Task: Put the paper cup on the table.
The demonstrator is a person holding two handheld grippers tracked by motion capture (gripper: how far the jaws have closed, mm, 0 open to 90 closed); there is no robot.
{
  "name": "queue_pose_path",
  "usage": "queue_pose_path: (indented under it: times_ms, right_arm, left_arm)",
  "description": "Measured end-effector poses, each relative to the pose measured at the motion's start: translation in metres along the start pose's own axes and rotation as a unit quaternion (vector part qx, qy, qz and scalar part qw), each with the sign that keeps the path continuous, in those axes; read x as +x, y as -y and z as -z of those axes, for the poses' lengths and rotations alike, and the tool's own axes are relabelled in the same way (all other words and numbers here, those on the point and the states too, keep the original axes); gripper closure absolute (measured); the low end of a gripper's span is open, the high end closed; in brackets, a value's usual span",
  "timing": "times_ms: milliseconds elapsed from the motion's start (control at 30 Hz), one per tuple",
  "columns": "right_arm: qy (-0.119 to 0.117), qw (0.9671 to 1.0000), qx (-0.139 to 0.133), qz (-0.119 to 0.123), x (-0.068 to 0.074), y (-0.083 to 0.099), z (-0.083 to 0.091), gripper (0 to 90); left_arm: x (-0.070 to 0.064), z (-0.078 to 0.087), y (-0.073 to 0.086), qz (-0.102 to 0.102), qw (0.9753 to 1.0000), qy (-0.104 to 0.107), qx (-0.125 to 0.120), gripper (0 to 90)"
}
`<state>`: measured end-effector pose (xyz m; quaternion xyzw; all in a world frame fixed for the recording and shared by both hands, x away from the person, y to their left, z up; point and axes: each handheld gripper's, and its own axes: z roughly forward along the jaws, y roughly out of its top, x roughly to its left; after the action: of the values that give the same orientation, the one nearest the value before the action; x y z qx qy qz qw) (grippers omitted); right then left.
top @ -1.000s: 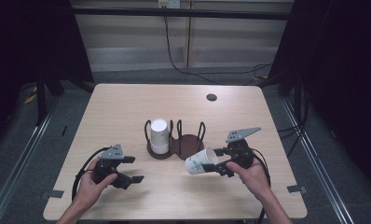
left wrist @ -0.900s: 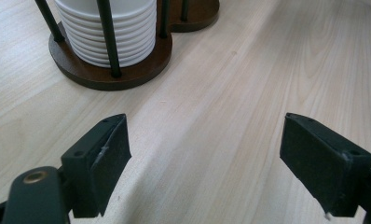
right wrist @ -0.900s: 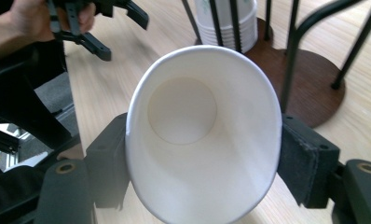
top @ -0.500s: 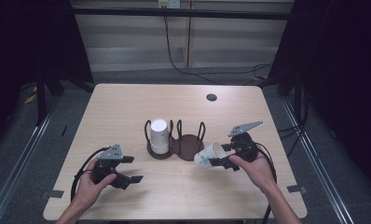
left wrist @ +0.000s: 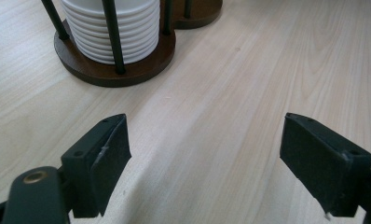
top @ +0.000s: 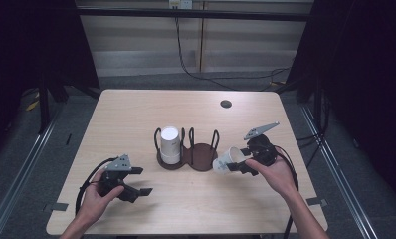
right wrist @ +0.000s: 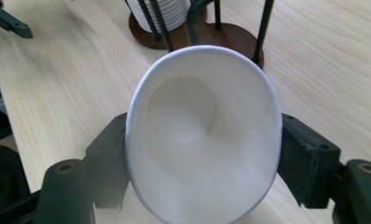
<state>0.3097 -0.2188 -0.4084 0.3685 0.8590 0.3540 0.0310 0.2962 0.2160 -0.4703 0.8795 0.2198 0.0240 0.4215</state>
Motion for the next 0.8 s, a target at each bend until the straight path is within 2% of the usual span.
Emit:
queue_pose_path:
  times_ms: [167, 367, 467, 800]
  right_arm:
    - [0.014, 0.9999, 0.009, 0.005, -0.006, -0.002, 0.001, 26.7]
    - [0.028, 0.9994, 0.022, -0.001, -0.014, -0.006, 0.004, 26.8]
    - [0.030, 0.9992, 0.026, -0.002, -0.016, -0.007, 0.005, 26.8]
    - [0.044, 0.9979, 0.048, -0.006, -0.024, -0.012, 0.004, 26.7]
  left_arm:
    - [0.000, -0.001, 0.000, 0.004, 1.0000, 0.004, -0.003, 16.0]
    - [0.000, -0.001, 0.001, -0.002, 1.0000, 0.002, 0.003, 16.0]
    - [-0.001, -0.002, 0.001, -0.004, 1.0000, -0.005, 0.004, 16.0]
    - [-0.002, -0.001, 0.001, -0.007, 0.9999, -0.002, 0.008, 16.0]
